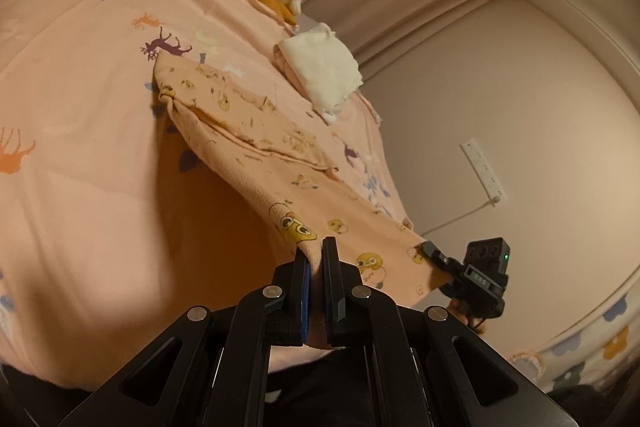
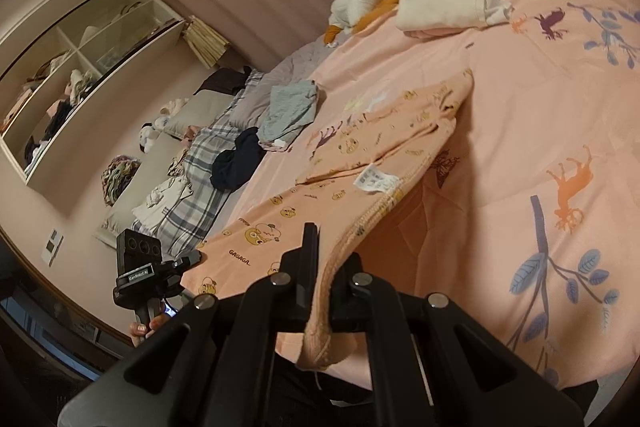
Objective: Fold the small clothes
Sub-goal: 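Lift the held hem and fold it over toward the collar with both grippers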
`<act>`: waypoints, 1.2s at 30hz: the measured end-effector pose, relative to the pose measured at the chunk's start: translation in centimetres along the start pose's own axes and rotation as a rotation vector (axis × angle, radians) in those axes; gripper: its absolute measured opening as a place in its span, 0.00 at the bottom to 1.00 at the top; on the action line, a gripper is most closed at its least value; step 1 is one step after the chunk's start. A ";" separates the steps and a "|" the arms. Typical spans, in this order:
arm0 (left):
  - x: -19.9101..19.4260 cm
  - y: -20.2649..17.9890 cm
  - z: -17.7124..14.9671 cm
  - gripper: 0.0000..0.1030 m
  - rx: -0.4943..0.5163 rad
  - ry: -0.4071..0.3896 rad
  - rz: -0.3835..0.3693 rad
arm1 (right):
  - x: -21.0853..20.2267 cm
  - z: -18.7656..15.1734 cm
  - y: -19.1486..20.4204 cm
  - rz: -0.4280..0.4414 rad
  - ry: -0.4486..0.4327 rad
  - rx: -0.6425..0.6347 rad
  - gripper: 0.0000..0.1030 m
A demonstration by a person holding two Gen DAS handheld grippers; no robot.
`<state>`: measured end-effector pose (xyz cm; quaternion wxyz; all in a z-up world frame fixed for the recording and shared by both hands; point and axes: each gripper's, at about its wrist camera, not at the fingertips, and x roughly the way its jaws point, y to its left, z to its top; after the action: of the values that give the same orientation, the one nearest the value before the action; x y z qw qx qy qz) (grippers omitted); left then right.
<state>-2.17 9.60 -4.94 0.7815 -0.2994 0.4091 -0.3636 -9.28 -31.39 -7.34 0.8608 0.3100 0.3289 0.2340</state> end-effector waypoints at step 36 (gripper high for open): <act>4.0 5.3 10.6 0.02 -0.146 -0.099 0.049 | 9.0 11.1 -2.7 -0.060 -0.025 0.055 0.05</act>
<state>10.25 11.14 -5.55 0.7856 -0.3631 0.4025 -0.2984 5.26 -32.04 -6.45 0.8627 0.3264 0.3335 0.1951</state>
